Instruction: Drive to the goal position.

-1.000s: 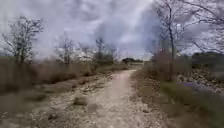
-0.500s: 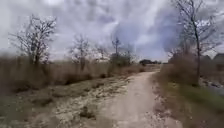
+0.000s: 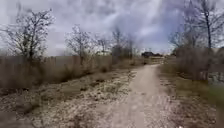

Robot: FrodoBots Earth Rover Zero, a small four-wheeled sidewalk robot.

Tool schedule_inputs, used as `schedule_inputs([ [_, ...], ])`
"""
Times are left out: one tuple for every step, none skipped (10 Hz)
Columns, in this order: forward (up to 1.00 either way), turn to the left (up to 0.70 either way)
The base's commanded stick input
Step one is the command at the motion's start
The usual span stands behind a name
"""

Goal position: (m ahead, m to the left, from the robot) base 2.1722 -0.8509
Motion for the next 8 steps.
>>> schedule_inputs([
  [0.70, -0.25],
  [0.70, 0.00],
  [0.70, 0.00],
  [0.70, 0.00],
  [0.70, 0.00],
  [0.70, 0.00],
  [0.70, 0.00],
  [0.70, 0.00],
])
